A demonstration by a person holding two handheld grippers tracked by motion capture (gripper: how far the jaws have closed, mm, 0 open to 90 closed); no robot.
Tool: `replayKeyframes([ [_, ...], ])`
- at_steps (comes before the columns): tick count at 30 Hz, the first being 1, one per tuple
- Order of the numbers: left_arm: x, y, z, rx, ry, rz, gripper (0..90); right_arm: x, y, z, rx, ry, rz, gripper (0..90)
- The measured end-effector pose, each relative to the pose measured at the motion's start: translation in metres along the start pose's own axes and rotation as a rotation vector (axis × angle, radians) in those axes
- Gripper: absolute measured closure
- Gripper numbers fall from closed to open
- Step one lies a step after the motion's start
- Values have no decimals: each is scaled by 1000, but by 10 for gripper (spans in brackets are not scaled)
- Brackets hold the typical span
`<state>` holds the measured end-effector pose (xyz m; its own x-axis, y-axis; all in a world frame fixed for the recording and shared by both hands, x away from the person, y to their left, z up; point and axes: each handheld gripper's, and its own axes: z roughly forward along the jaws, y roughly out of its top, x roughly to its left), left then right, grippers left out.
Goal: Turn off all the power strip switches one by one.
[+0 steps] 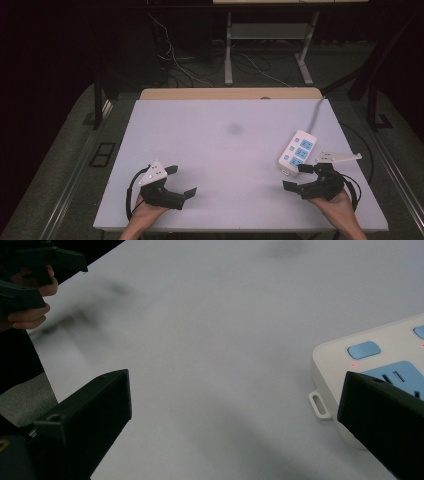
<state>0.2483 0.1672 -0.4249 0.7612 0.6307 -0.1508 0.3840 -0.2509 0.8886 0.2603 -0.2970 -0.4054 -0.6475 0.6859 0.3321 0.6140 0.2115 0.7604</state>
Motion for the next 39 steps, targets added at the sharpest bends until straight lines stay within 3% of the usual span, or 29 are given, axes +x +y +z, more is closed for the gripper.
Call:
replayKeyframes([
  [24, 0, -1, 1, 4, -2, -4, 0, -6, 38, 8, 92, 2, -56, 7],
  [39, 1, -1, 1, 2, 2, -4, 0, -17, 60, 16, 176, -17, -95, 7],
])
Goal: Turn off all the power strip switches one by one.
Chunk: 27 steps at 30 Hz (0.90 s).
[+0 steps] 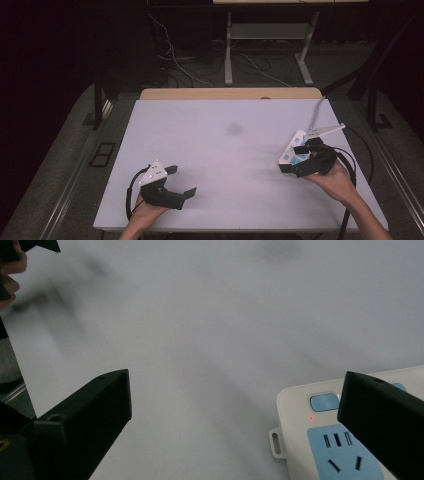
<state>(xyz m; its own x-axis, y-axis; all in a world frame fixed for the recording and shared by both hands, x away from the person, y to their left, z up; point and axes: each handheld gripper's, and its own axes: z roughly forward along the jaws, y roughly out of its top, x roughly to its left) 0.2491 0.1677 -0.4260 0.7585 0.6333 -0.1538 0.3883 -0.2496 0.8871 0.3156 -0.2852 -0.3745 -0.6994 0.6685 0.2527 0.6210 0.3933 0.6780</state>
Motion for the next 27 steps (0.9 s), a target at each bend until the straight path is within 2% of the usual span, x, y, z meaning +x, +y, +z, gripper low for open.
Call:
replayKeyframes([
  [10, 0, 0, 0, 1, 0, 1, 0, -11, 12, 2, 47, -8, -28, 7],
  [19, 1, 0, 0, 5, 4, 1, 0, -21, 21, 1, 61, -28, -46, 7],
  [27, 1, 0, 0, 6, 5, 3, 0, -30, 26, 7, 82, -24, -70, 7],
])
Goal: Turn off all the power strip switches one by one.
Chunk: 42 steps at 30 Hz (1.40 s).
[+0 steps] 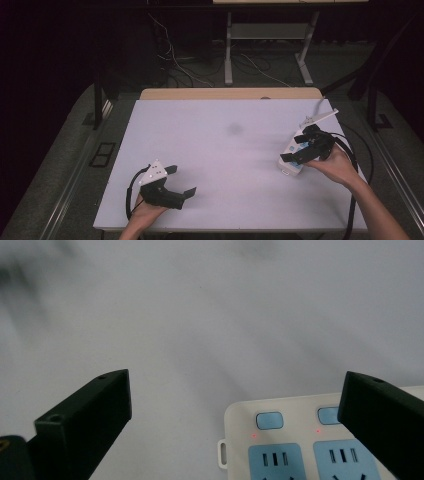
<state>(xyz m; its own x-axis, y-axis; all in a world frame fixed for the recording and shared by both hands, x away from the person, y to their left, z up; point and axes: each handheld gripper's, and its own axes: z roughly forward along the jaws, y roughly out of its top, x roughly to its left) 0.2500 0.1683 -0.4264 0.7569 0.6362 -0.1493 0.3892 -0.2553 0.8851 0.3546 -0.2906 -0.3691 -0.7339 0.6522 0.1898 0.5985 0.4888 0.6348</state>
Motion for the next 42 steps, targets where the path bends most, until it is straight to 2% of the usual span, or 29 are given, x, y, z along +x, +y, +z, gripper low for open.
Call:
replayKeyframes([
  [9, 0, 0, 0, 1, 0, -1, 0, -6, 1, 6, 23, -8, -17, 7],
  [10, 0, 0, 0, 2, 1, 0, 0, -6, 2, 7, 30, -11, -20, 49],
  [11, 0, 0, 0, 1, 1, 1, 0, -7, 1, 7, 37, 12, -47, 207],
  [12, 0, 0, 0, 1, 1, 1, 0, -7, 1, 7, 37, 12, -47, 207],
  [13, 0, 0, 0, 0, 2, 2, 0, -9, 1, 8, 44, 8, -52, 265],
  [14, 0, 0, 0, 0, 2, 2, 0, -9, 1, 8, 44, 8, -52, 265],
  [15, 0, 0, 0, -1, 2, 2, 0, -11, 1, 9, 60, 4, -58, 337],
  [17, 0, 0, 0, -3, 2, 4, 0, -12, 1, 10, 67, -6, -62, 357],
  [19, 0, 0, 1, -2, 1, 6, 0, -14, -1, 11, 78, -15, -62, 432],
  [20, 0, 0, 1, -2, 1, 6, 0, -14, -1, 11, 78, -15, -62, 432],
  [21, 0, 0, 1, -1, 1, 6, 0, -15, -1, 12, 81, -17, -61, 475],
  [24, 0, 0, 0, -3, 2, 5, 0, -16, -1, 13, 83, -25, -58, 522],
  [25, 0, 0, 0, -3, 3, 4, 0, -18, -1, 13, 88, -20, -49, 592],
  [27, 0, 0, 0, -3, 3, 4, 0, -19, -1, 15, 100, -5, -42, 656],
  [28, 0, 0, 0, -3, 3, 5, 0, -19, -1, 15, 100, -5, -42, 656],
  [29, 0, 0, 0, -2, 3, 5, 0, -20, -2, 17, 112, 2, -37, 719],
  [31, 0, 0, 0, -1, 3, 6, 0, -21, -2, 19, 117, 6, -38, 779],
  [32, 0, 0, 0, 0, 3, 6, 0, -21, -2, 19, 117, 6, -38, 779],
  [33, 0, 0, 0, -1, 3, 6, 0, -21, -2, 19, 120, 7, -37, 829],
  [37, 0, 0, 0, 0, 4, 6, 0, -22, -2, 21, 124, 6, -31, 888],
  [42, 0, 0, 0, -2, 4, 5, 0, -25, -3, 24, 138, -5, -27, 898],
])
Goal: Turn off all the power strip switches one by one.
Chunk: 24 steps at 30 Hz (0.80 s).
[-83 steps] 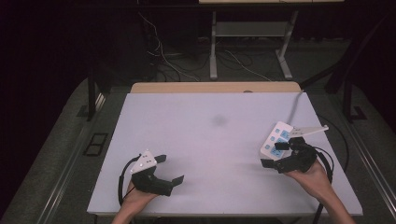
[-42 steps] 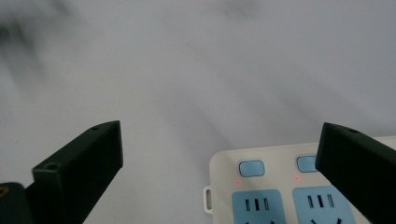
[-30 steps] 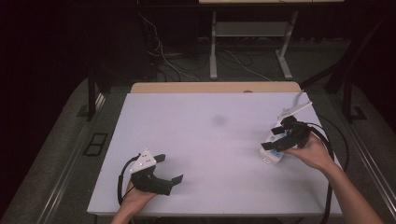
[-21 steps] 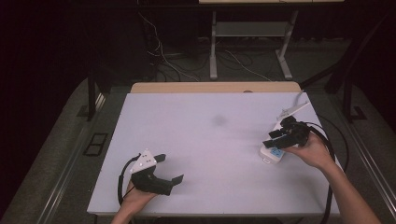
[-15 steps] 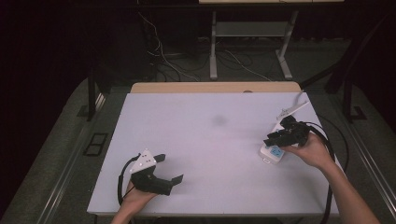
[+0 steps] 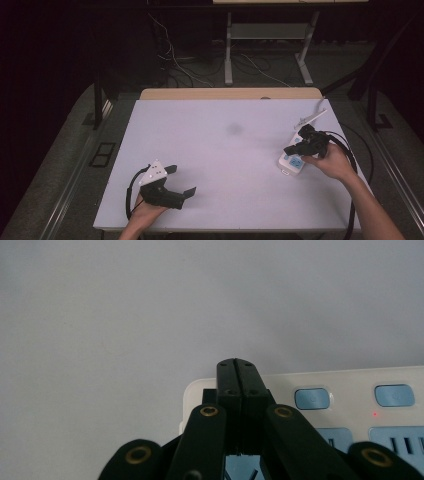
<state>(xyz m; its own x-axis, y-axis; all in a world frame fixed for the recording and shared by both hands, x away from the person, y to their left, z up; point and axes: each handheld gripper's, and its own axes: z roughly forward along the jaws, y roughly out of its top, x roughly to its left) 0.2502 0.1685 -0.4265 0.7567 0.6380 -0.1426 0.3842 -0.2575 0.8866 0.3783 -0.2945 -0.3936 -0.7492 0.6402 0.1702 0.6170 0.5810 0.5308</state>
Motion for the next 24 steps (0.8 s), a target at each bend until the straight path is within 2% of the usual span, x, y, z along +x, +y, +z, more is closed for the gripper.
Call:
replayKeyframes([
  [17, 0, 0, 1, 2, 2, -1, 0, -6, -8, 13, 12, 26, 47, 898],
  [24, 0, 0, 1, 3, 2, 0, 0, 0, -7, 13, 19, -10, 28, 899],
])
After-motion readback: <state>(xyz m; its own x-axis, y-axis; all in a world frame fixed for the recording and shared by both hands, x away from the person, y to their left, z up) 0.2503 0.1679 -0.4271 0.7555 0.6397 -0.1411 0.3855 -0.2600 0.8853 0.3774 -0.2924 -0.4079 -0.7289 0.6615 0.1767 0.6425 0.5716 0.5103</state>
